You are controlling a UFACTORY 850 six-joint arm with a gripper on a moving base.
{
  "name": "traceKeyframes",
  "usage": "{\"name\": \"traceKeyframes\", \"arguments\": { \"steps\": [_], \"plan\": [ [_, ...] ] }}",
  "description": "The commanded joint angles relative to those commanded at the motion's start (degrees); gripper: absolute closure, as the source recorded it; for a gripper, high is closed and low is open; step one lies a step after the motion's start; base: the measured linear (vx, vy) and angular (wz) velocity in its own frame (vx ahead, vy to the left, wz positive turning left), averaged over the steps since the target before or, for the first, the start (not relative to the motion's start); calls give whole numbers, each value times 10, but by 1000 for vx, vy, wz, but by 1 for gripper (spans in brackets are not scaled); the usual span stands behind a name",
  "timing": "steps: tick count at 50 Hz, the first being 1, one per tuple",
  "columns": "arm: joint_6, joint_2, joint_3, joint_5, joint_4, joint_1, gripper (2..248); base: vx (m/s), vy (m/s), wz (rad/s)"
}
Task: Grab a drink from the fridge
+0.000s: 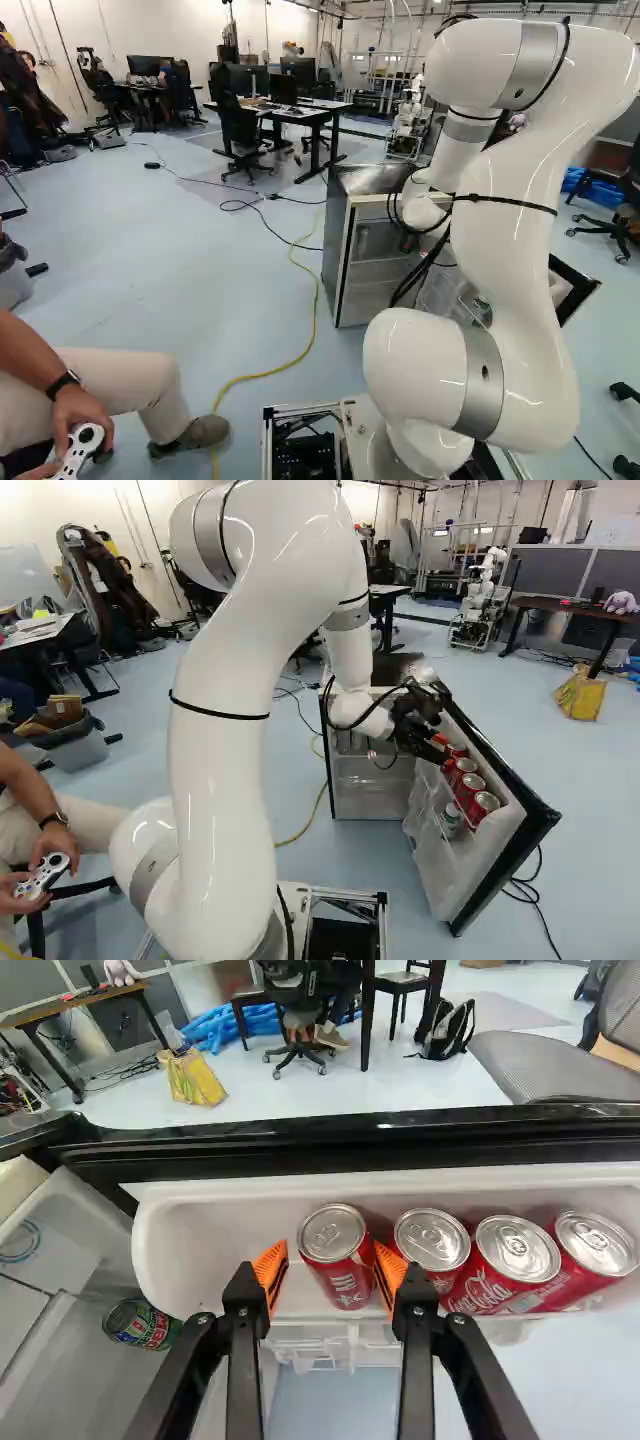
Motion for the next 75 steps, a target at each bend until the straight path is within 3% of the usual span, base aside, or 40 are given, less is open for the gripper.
{"name": "traceKeyframes", "arguments": {
  "steps": [29, 30, 35, 36, 75],
  "plan": [
    [0, -9, -13, 0, 0, -10, 111, 0, 0, 0],
    [0, -9, -13, 0, 0, -10, 140, 0, 0, 0],
    [0, -9, -13, 0, 0, -10, 140, 0, 0, 0],
    [0, -9, -13, 0, 0, -10, 160, 0, 0, 0],
    [0, -4, -6, 23, 0, -8, 160, 0, 0, 0]
  ]
}}
